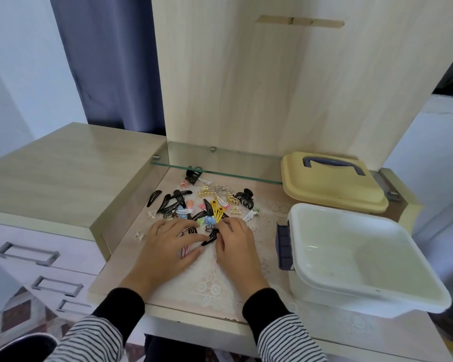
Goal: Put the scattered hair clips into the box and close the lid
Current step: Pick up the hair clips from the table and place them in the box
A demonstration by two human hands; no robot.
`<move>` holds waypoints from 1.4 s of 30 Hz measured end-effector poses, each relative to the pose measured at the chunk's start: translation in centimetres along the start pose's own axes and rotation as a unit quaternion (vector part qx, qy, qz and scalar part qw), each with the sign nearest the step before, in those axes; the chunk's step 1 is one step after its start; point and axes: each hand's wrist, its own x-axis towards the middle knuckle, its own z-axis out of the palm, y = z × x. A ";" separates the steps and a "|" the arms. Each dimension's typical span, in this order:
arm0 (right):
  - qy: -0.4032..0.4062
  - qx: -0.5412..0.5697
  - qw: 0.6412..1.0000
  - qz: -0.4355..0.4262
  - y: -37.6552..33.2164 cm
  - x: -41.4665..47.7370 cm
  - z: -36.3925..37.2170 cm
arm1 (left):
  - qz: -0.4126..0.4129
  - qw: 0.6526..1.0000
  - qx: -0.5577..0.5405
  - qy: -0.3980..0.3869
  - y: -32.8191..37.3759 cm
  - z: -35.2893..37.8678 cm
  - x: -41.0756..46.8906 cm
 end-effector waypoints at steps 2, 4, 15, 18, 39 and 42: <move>0.002 0.000 1.000 0.002 0.1 0.0 0.0 | 0.009 1.000 -0.006 -0.002 -0.2 0.1 0.0; 0.003 0.000 1.000 0.007 0.1 0.0 0.1 | 0.018 1.000 -0.012 0.006 -0.1 0.1 0.1; 0.031 -0.002 0.999 0.024 0.1 0.1 0.3 | -0.041 0.992 -0.086 0.078 0.2 -0.6 -0.3; 0.032 -0.007 0.999 0.022 0.2 0.1 0.3 | -0.113 0.982 -0.144 0.049 0.1 -0.5 -0.5; 0.028 0.031 0.999 -0.006 0.0 0.0 0.0 | -0.236 0.920 -0.294 0.108 0.5 -0.6 1.8; 0.025 0.065 0.998 -0.004 0.1 0.1 0.0 | -0.227 0.925 -0.290 0.091 0.6 -1.2 1.9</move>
